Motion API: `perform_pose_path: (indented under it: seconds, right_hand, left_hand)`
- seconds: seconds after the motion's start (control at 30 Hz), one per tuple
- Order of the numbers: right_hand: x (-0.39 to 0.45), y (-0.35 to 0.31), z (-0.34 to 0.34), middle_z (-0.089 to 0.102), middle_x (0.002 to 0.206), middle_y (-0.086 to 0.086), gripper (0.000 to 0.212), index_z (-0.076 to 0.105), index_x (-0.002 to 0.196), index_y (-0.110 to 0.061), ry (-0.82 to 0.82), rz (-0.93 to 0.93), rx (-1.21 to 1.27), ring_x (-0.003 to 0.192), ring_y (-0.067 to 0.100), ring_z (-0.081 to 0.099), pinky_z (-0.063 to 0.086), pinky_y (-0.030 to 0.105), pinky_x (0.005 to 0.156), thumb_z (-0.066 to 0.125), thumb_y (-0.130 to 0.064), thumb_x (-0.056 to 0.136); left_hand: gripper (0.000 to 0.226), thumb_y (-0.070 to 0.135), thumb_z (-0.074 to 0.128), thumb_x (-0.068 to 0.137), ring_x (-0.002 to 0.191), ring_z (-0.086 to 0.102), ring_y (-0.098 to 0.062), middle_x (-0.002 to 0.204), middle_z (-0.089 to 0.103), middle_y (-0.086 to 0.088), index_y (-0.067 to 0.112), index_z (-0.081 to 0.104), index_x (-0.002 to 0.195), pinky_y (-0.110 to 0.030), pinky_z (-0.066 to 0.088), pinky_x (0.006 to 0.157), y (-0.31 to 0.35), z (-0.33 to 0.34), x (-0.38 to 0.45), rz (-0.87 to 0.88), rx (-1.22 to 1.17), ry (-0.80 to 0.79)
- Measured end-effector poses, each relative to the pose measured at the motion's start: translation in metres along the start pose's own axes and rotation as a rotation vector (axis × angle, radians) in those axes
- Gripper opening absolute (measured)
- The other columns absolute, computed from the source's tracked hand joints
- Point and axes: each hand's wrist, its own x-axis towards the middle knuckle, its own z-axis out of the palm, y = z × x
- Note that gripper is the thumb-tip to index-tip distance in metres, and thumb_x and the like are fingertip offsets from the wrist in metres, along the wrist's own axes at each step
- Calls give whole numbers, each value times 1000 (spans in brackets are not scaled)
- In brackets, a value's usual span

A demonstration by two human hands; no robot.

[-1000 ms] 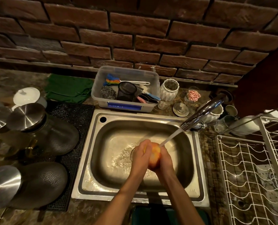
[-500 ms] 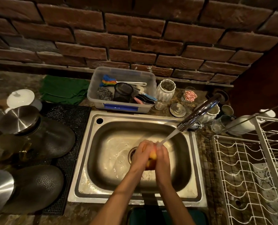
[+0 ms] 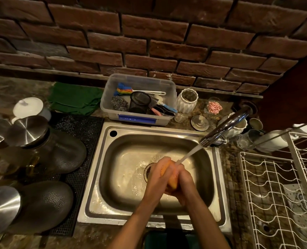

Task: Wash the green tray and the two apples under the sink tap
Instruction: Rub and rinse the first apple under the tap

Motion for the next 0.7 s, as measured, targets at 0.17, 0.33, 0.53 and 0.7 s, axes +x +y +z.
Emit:
perform_pose_path:
  seconds: [0.17, 0.33, 0.53, 0.7]
  right_hand:
    - [1, 12, 7, 74, 94, 9, 30, 65, 117, -12, 170, -327, -336, 84, 20, 74, 62, 37, 66, 43, -28, 104]
    - [-22, 27, 5, 61, 115, -17, 22, 52, 121, -41, 72, -606, -445, 102, -3, 64, 55, 13, 77, 37, -38, 105]
    - [-22, 31, 11, 59, 132, -4, 41, 48, 141, -28, 146, -575, -316, 115, 12, 61, 58, 29, 91, 35, -40, 104]
    - [-16, 18, 16, 74, 100, -3, 31, 69, 101, -33, 241, -476, -201, 102, 20, 68, 55, 52, 94, 40, -41, 103]
  left_hand:
    - [22, 21, 55, 99, 100, 69, 0, 102, 73, 12, 38, 67, 106, -19, 56, 83, 2, 4, 2, -53, -172, 41]
    - [19, 55, 63, 87, 105, 64, -21, 111, 67, 7, 44, 66, 102, -38, 60, 75, 16, -2, 6, -304, -172, 10]
    - [25, 55, 60, 87, 110, 62, -22, 117, 64, 4, 42, 61, 108, -51, 53, 99, 14, 0, 10, -229, -30, -6]
    - [19, 57, 58, 86, 108, 64, -14, 110, 66, 14, 49, 60, 103, -44, 56, 94, 7, 3, 4, -87, -45, -7]
